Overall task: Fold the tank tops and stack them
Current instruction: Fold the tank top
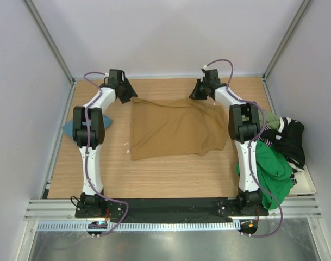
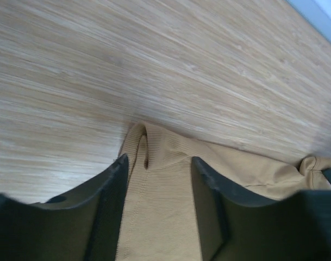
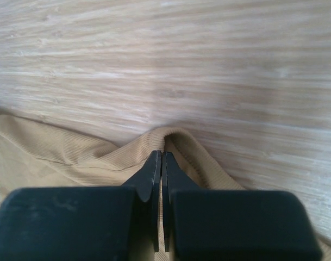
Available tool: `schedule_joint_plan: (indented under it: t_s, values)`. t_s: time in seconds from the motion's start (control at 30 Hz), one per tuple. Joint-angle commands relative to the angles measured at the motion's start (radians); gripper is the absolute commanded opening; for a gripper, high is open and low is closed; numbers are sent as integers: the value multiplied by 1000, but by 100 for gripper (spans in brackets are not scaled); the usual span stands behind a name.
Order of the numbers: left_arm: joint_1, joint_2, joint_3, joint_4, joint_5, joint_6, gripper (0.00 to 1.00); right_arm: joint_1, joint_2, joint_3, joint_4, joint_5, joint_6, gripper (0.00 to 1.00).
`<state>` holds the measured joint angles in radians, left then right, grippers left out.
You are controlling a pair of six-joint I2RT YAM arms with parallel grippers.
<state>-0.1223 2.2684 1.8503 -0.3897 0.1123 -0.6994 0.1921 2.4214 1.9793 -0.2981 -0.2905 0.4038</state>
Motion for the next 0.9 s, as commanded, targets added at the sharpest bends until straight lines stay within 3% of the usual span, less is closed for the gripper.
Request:
schedule_joint_plan:
  t_s: [0.0,0.23,0.47,0.67,0.73,0.87]
  values:
    - [4,35,49,31,33,6,48,-6,-103,-56,123,-36,21,1]
    - [-2,43,61,35,55,0,45,-20,-197,-183,238,-41,53,1]
    - [-4,78,102,37,67,-18,40,-36,-200,-194,255,-85,75,1]
    - [-7,100,136,38,86,-25,6,-40,-205,-195,257,-91,75,1]
    - [-5,98,133,37,87,-25,0,-42,-208,-197,257,-93,76,1]
    - [-4,82,127,35,79,-22,0,-51,-220,-212,275,-96,90,1]
